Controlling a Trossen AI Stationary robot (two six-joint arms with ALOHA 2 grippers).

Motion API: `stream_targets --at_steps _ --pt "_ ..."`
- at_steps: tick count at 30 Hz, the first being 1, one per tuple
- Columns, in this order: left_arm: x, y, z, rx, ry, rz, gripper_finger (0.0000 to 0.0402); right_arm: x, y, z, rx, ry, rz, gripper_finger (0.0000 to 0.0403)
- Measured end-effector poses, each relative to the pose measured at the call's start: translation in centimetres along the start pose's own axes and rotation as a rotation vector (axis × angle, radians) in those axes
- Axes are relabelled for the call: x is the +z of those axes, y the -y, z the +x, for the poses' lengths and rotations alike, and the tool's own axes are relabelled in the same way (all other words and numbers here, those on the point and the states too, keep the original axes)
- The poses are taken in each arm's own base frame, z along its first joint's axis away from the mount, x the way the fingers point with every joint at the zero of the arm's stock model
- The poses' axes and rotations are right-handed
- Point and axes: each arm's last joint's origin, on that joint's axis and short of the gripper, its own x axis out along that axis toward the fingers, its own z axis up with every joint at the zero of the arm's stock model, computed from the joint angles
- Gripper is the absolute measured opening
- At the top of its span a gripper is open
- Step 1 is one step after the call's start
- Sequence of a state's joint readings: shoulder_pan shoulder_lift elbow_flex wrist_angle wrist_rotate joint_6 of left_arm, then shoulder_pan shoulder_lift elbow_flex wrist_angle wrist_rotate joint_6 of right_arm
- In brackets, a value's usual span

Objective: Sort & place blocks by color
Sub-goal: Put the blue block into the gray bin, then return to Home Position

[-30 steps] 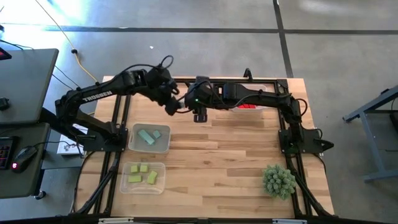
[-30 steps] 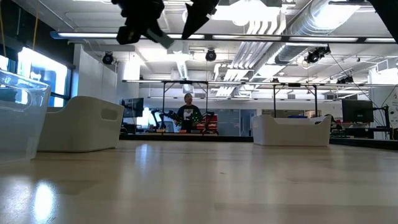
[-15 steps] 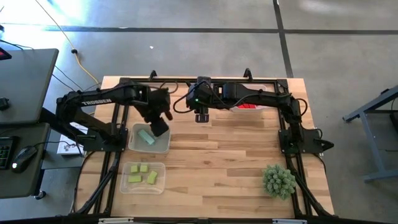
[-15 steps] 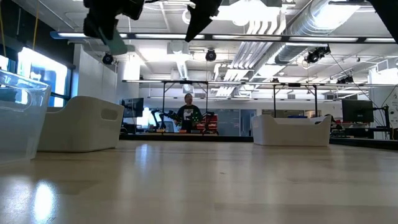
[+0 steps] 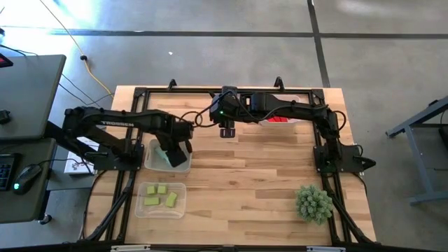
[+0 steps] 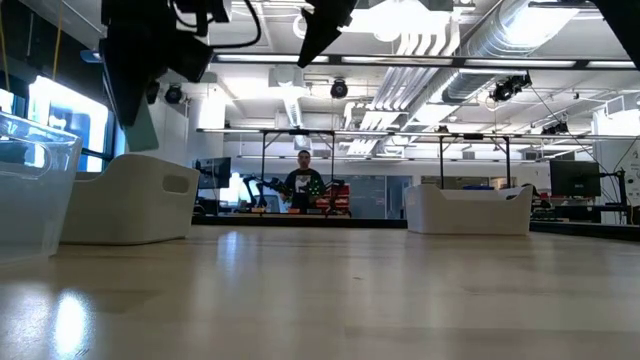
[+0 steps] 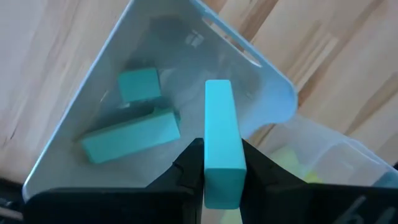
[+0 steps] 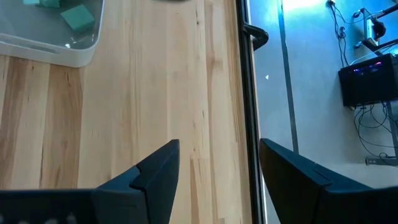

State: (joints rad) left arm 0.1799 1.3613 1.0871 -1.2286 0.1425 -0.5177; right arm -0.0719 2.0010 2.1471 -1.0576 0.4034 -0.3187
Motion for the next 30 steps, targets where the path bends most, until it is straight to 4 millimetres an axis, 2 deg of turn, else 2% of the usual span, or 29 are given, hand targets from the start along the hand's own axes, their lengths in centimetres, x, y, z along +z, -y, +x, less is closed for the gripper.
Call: stream_targets --at_steps 3,11,25,30 --pt "-0.1 -0.2 1.1 0.002 -0.003 -0.001 0.0044 0.0 0.0 0.0 0.0 0.0 -0.004 0.0205" --pt "-0.3 -0.5 2.4 0.006 -0.011 0.0 0.006 -0.1 0.2 0.1 0.0 -0.002 -0.001 0.0205" --pt "-0.3 -0.6 2.5 0.005 -0.016 -0.013 0.015 -0.4 0.3 0.2 0.038 -0.021 0.028 0.0205" --pt "-0.2 -0.3 1.7 -0.01 0.01 -0.044 0.0156 -0.7 0.2 0.2 0.052 -0.053 0.042 0.0205"
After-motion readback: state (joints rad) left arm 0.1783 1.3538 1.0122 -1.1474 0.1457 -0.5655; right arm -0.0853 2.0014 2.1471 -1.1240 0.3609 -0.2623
